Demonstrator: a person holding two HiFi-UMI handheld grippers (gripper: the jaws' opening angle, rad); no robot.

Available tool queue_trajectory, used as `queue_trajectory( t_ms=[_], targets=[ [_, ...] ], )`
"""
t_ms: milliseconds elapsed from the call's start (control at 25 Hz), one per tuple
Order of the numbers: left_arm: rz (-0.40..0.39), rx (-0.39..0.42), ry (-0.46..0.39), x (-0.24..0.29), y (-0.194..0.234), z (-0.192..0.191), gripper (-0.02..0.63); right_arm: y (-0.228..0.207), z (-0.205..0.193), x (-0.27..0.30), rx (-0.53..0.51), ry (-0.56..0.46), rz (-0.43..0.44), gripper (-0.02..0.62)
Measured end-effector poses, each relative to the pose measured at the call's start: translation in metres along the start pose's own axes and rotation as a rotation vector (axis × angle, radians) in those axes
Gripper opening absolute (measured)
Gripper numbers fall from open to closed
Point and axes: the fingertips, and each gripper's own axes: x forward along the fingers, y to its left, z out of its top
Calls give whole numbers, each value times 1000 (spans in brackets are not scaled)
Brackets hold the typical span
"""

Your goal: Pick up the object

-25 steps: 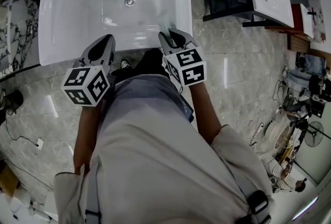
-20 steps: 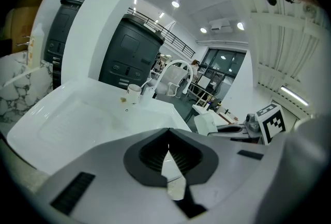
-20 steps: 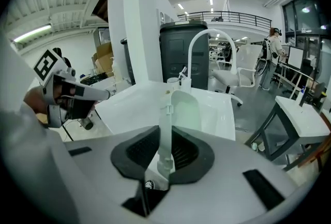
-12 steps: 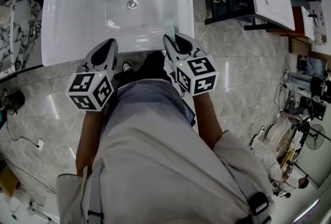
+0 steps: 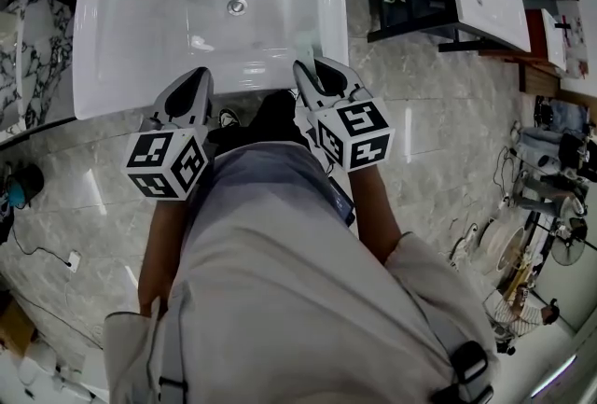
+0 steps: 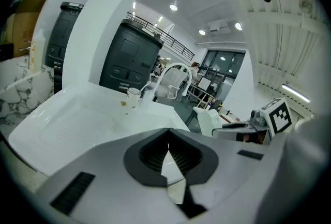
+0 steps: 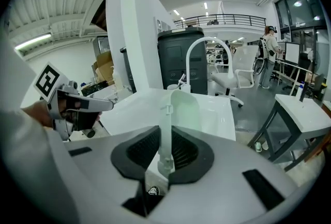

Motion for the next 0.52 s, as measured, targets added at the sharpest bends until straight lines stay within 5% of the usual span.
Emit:
queue_trajectory(
  t_ms=[520],
  targets=[
    [14, -4, 20, 10, -2, -3, 0, -2, 1, 4, 3, 8, 30, 66]
  ],
)
